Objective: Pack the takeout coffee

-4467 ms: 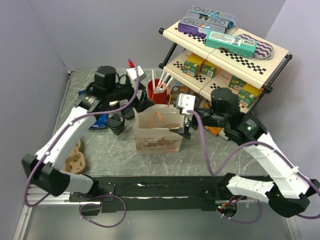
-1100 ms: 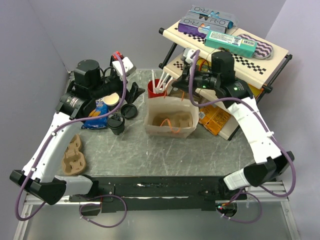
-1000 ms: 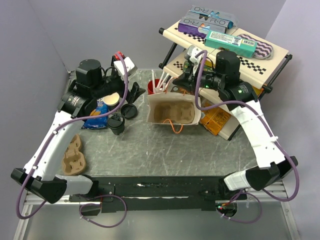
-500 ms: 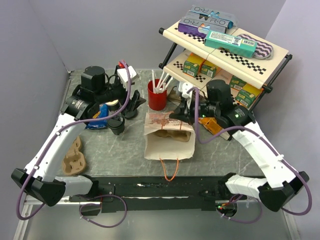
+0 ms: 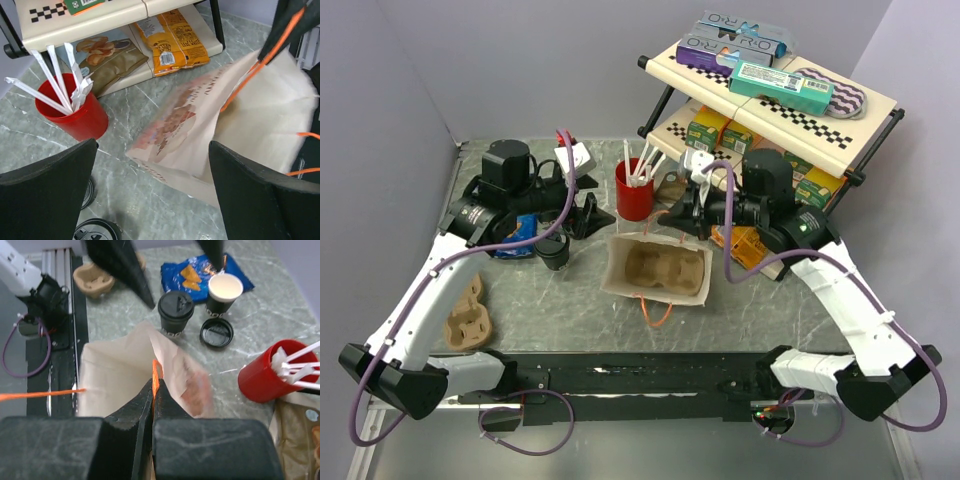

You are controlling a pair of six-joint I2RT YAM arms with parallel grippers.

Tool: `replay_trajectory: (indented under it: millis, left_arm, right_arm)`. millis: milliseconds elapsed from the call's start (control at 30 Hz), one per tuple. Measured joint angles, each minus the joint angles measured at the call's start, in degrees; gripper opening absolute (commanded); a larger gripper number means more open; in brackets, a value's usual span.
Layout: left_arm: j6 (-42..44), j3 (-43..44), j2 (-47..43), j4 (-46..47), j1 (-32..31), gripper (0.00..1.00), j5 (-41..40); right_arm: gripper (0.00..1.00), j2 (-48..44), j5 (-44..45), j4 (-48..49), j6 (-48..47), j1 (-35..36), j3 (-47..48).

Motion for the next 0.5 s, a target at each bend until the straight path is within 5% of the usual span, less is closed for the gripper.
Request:
replay_trajectory:
  millis: [100, 167, 200, 300, 500]
  left_arm:
    - [-0.9, 0.0, 0.07, -0.07, 0.0, 0.99, 0.33]
    - [-1.44, 0.0, 0.09, -0.09, 0.0, 0.99, 0.02]
    - [-1.95, 0.02, 0.26, -0.13, 0.0, 0.99, -0.46]
    - [-4.79, 0.17, 1.46, -0.17, 0.0, 0.99, -2.64]
    - [-14.91, -1.38, 3.04, -0.37, 0.11, 0.99, -5.97]
  right_arm:
    - [0.03, 1.81, 0.13, 1.27, 1.86, 0.0, 2.82]
    - [0.29, 2.62, 0.33, 1.55, 2.21, 0.0, 3.91]
    - [0.55, 3.1, 0.52, 1.44, 2.36, 0.0, 4.33]
    - [0.86, 4.13, 1.86, 1.03, 2.67, 0.0, 4.76]
    - [0.99, 4.09, 9.03, -4.96, 4.46, 0.0, 7.43]
